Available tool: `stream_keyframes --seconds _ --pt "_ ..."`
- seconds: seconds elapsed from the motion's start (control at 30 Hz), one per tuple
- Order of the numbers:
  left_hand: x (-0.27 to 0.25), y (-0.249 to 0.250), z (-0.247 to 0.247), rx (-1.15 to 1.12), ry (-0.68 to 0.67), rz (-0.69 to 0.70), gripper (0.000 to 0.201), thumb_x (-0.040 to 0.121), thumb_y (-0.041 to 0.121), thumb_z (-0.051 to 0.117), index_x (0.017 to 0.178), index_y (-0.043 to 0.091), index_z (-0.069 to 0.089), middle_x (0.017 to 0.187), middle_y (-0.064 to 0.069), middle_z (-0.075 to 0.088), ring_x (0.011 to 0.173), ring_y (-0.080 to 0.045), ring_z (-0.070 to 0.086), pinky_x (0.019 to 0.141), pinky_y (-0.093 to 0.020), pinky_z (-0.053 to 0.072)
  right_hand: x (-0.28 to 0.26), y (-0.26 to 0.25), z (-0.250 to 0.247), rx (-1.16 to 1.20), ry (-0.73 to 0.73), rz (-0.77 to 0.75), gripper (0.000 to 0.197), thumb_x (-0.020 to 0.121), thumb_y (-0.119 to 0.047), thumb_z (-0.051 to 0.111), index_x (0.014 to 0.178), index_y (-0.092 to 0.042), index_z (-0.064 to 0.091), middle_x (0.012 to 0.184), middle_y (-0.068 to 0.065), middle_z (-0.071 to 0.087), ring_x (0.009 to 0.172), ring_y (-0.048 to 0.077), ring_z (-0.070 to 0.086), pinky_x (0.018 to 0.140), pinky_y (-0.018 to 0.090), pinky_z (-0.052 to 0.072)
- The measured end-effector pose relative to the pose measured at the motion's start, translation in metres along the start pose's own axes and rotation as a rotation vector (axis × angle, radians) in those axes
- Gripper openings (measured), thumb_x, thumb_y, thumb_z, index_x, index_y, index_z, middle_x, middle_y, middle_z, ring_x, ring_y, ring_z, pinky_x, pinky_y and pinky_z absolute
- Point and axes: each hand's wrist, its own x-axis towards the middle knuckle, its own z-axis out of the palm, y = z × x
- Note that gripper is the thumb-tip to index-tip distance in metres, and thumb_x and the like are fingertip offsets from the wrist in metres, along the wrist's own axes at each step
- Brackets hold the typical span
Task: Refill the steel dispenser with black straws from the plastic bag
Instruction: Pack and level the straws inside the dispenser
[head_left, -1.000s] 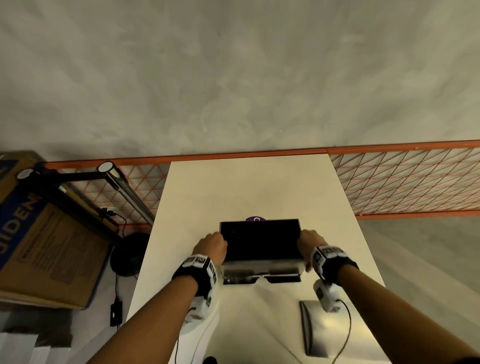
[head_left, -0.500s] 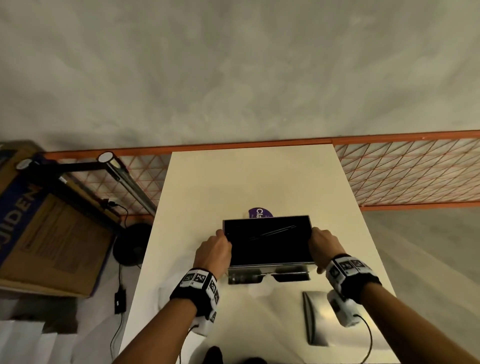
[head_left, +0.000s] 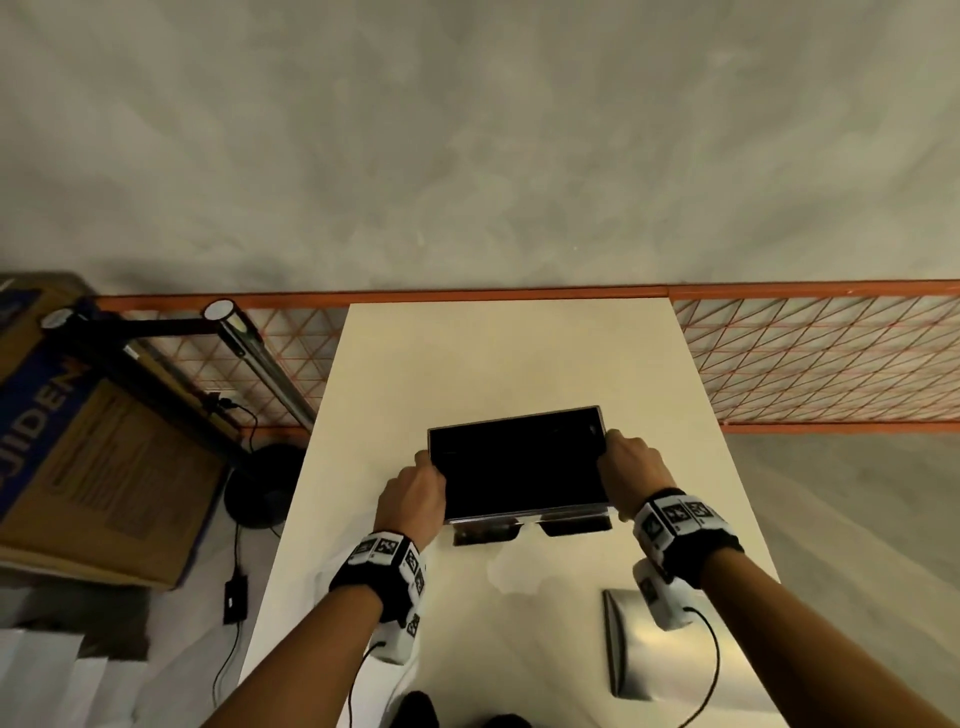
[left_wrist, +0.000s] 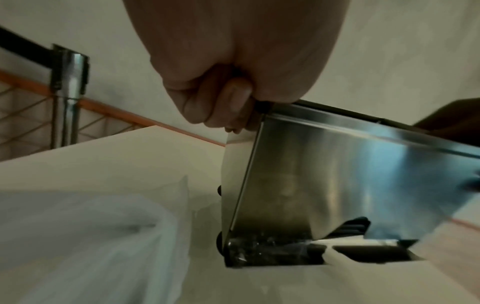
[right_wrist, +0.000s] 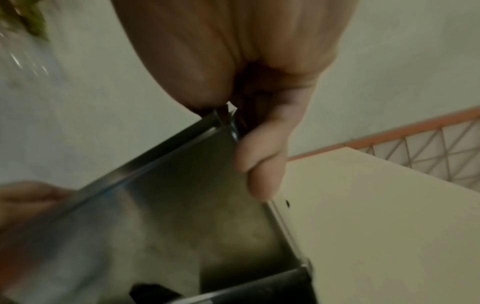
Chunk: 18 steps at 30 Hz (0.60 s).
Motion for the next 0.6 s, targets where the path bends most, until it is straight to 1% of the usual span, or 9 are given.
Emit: stream_keyframes --seconds 0.13,0.2,0.23,0.33,0.4,0.47,0.5,0.57,0.6 --pt "-0.007 -0.002 0.014 0.074 -0.024 0.035 0.023 0.107 0.021 0.037 0.121 0.005 0.046 0.107 -0.018 0.069 0.097 -0.042 0.067 0.074 -0.044 0.048 0.000 0.006 0.017 0.103 -0.102 0.071 0.007 0.092 -0.008 0.037 0.095 -0.007 0.044 0.110 0.024 0.062 0.098 0.044 0.061 0.074 0.041 0.049" --pt "-0.011 -0.001 0.020 0.122 -0.021 0.053 0.021 0.106 0.019 0.038 0.122 0.007 0.044 0.107 -0.016 0.069 0.096 -0.041 0.068 0.074 -0.044 0.049 -0.005 0.007 0.021 0.061 -0.073 0.110 0.013 0.092 -0.009 0.039 0.102 -0.007 0.046 0.113 0.020 0.060 0.102 0.041 0.060 0.074 0.039 0.045" --pt "-0.013 0.001 0.022 0.145 -0.022 0.062 0.021 0.105 0.018 0.038 0.123 0.008 0.043 0.106 -0.015 0.069 0.096 -0.040 0.068 0.073 -0.043 0.050 -0.008 0.008 0.022 0.006 0.003 0.113 0.017 0.091 -0.010 0.041 0.107 -0.008 0.046 0.113 0.017 0.058 0.102 0.038 0.060 0.073 0.038 0.044" --pt "-0.014 0.005 0.027 0.178 -0.033 0.068 0.023 0.105 0.018 0.037 0.125 0.008 0.042 0.107 -0.014 0.070 0.097 -0.039 0.069 0.074 -0.044 0.050 -0.016 -0.005 0.029 -0.154 0.304 -0.115 0.025 0.083 -0.014 0.053 0.107 -0.012 0.049 0.103 0.009 0.052 0.091 0.032 0.056 0.065 0.041 0.051" --pt "-0.013 0.006 0.025 0.176 -0.038 0.061 0.024 0.105 0.020 0.038 0.126 0.008 0.041 0.108 -0.014 0.069 0.098 -0.039 0.068 0.075 -0.045 0.050 -0.014 -0.026 0.042 -0.087 0.320 -0.402 0.024 0.078 -0.016 0.058 0.101 -0.010 0.057 0.100 0.008 0.055 0.088 0.033 0.058 0.066 0.043 0.052" --pt "-0.011 0.007 0.023 0.169 -0.040 0.052 0.023 0.105 0.022 0.039 0.124 0.009 0.041 0.109 -0.014 0.069 0.099 -0.040 0.068 0.075 -0.045 0.050 -0.009 -0.044 0.057 -0.119 0.187 -0.615 0.031 0.081 -0.023 0.058 0.109 -0.013 0.063 0.110 0.005 0.060 0.101 0.031 0.060 0.079 0.044 0.052" --pt "-0.012 0.008 0.023 0.160 -0.039 0.049 0.023 0.105 0.022 0.040 0.123 0.009 0.041 0.108 -0.014 0.069 0.099 -0.040 0.068 0.075 -0.045 0.050 -0.004 -0.048 0.063 -0.178 0.114 -0.648 0.037 0.083 -0.027 0.057 0.118 -0.017 0.062 0.120 0.004 0.059 0.111 0.028 0.057 0.090 0.045 0.050" --pt "-0.013 0.007 0.024 0.161 -0.038 0.045 0.022 0.104 0.022 0.042 0.122 0.010 0.040 0.107 -0.014 0.069 0.098 -0.040 0.068 0.075 -0.046 0.050 0.004 -0.053 0.068 -0.238 0.020 -0.584 0.045 0.090 -0.033 0.053 0.134 -0.023 0.052 0.136 0.002 0.052 0.126 0.027 0.047 0.106 0.048 0.038" --pt "-0.014 0.007 0.025 0.166 -0.040 0.044 0.022 0.103 0.021 0.043 0.122 0.009 0.040 0.107 -0.014 0.069 0.098 -0.040 0.068 0.075 -0.046 0.051 0.007 -0.053 0.071 -0.249 0.002 -0.524 0.044 0.094 -0.035 0.050 0.137 -0.025 0.049 0.138 0.004 0.048 0.128 0.028 0.044 0.108 0.049 0.034"
